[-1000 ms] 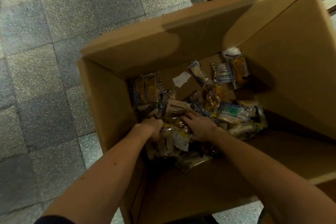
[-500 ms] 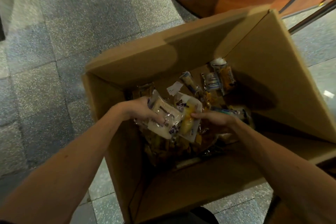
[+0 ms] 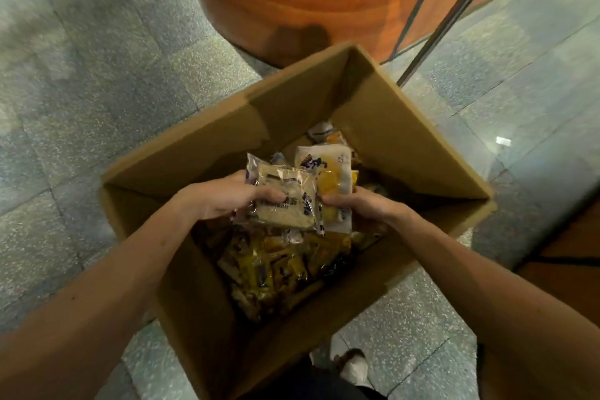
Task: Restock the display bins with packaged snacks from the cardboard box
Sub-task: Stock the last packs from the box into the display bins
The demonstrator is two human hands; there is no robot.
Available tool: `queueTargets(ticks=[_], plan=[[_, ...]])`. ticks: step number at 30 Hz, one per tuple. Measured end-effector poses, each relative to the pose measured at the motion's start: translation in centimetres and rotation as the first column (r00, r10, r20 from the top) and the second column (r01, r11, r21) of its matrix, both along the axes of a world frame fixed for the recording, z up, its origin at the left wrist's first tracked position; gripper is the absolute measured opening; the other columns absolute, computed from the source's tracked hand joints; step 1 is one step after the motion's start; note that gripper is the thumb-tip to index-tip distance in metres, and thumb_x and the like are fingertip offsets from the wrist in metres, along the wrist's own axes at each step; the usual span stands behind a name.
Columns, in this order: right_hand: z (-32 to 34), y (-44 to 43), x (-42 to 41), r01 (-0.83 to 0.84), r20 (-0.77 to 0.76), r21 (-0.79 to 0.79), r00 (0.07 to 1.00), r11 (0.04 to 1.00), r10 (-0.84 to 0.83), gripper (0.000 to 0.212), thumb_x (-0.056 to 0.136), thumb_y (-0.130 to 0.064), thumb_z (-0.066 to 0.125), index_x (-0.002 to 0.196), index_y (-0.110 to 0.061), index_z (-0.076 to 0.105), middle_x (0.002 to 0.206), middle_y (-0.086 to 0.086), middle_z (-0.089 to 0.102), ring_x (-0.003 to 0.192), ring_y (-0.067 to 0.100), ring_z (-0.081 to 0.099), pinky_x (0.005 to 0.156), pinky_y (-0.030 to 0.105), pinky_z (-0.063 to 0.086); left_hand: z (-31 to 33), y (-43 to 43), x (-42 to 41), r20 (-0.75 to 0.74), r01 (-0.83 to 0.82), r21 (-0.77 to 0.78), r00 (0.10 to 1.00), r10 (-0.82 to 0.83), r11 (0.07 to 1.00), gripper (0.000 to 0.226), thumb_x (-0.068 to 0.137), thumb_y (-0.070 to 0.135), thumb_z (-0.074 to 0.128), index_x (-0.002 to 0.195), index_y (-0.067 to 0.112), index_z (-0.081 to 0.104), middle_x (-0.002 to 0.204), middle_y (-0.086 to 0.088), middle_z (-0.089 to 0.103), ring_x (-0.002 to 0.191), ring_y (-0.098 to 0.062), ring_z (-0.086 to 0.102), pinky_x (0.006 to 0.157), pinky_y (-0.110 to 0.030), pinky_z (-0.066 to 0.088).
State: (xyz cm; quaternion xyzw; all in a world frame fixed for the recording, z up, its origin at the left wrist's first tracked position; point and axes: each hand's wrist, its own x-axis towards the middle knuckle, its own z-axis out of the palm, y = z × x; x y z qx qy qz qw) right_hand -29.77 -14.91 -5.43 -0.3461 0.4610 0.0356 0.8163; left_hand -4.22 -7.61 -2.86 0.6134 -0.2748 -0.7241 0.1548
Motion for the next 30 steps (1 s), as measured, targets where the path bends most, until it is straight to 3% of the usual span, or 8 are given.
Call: queueTargets(ticks=[4,6,10,16,19,22,26,30], plan=[[4.3,1.7,-5.9,0.137,0.049,-0.017,0.990,0.990,-0.136,0.030,0.085,-0.008,0.063,0.114,-0.012,0.066,0.110,0.012,0.075,0.096,0.024,0.073,0.083,0.037,0.061,5.4,0.4,-4.1,0.042,0.064,-0.117,0.997,-0.059,0.991,0.060,0.075,0.031,0.078,0.128,0.024,0.051,0.115,-0.009,0.073,0.100,-0.041,0.069,0.055,-0.031,0.056],[6.7,3.2,-9.4,0.178,0.060,-0.059,0.983,0.982,-0.175,0.035,0.075,-0.008,0.070,0.111,-0.010,0.066,0.103,0.012,0.076,0.087,0.024,0.074,0.070,0.035,0.061,8.4,0.9,-6.8,0.036,0.084,-0.220,0.996,-0.078,0.972,0.054,0.079,0.029,0.074,0.128,0.020,0.053,0.104,-0.007,0.076,0.083,-0.033,0.073,0.046,-0.026,0.053],[11.7,7.8,-17.2,0.368,0.134,-0.160,0.927,0.916,-0.349,0.035,0.079,-0.008,0.061,0.114,-0.006,0.062,0.104,0.015,0.075,0.087,0.027,0.074,0.069,0.037,0.061,14.9,3.0,-14.9,-0.068,0.049,-0.350,0.995,-0.077,0.936,0.024,0.091,0.018,0.060,0.115,0.015,0.062,0.097,-0.008,0.076,0.075,-0.017,0.073,0.051,-0.024,0.057],[20.4,18.6,-32.3,0.596,0.210,-0.335,0.802,0.730,-0.559,0.040,0.080,-0.011,0.056,0.119,-0.004,0.062,0.115,0.020,0.071,0.096,0.033,0.073,0.081,0.046,0.061,22.6,7.6,-31.1,-0.007,0.221,-0.565,0.962,-0.273,0.795,0.028,0.088,0.041,0.057,0.096,0.018,0.068,0.078,-0.004,0.070,0.057,-0.016,0.061,0.047,-0.024,0.049],[24.3,24.8,-40.2,0.673,0.196,-0.461,0.713,0.579,-0.673,0.047,0.075,-0.014,0.069,0.120,-0.001,0.065,0.116,0.023,0.070,0.098,0.037,0.070,0.088,0.051,0.057,25.9,10.1,-40.4,-0.056,0.258,-0.615,0.928,-0.367,0.745,0.035,0.075,0.056,0.071,0.098,0.030,0.077,0.093,-0.007,0.064,0.070,-0.025,0.053,0.062,-0.033,0.047],[27.8,31.2,-46.8,0.751,0.209,-0.546,0.550,0.370,-0.808,0.037,0.069,-0.017,0.074,0.102,0.001,0.073,0.113,0.030,0.069,0.098,0.045,0.064,0.096,0.062,0.047,28.7,12.9,-49.5,-0.110,0.299,-0.681,0.861,-0.497,0.668,0.049,0.076,0.050,0.065,0.112,0.017,0.072,0.073,-0.010,0.070,0.045,-0.018,0.055,0.037,-0.022,0.041],[31.0,38.9,-52.9,0.861,0.313,-0.496,0.297,0.111,-0.902,0.021,0.089,-0.008,0.054,0.103,0.002,0.065,0.093,0.022,0.071,0.070,0.031,0.071,0.061,0.042,0.062,31.3,17.2,-60.1,-0.114,0.370,-0.731,0.762,-0.638,0.573,0.065,0.071,0.054,0.062,0.115,0.008,0.068,0.070,-0.009,0.070,0.048,-0.016,0.060,0.037,-0.021,0.040],[31.3,44.4,-58.1,0.850,0.349,-0.525,0.167,-0.045,-0.922,0.024,0.093,-0.018,0.059,0.104,0.000,0.070,0.090,0.013,0.076,0.069,0.022,0.073,0.053,0.028,0.057,31.3,20.8,-69.0,-0.109,0.440,-0.725,0.686,-0.719,0.530,0.068,0.063,0.066,0.067,0.114,0.021,0.070,0.084,-0.013,0.075,0.069,-0.028,0.071,0.058,-0.028,0.052]])
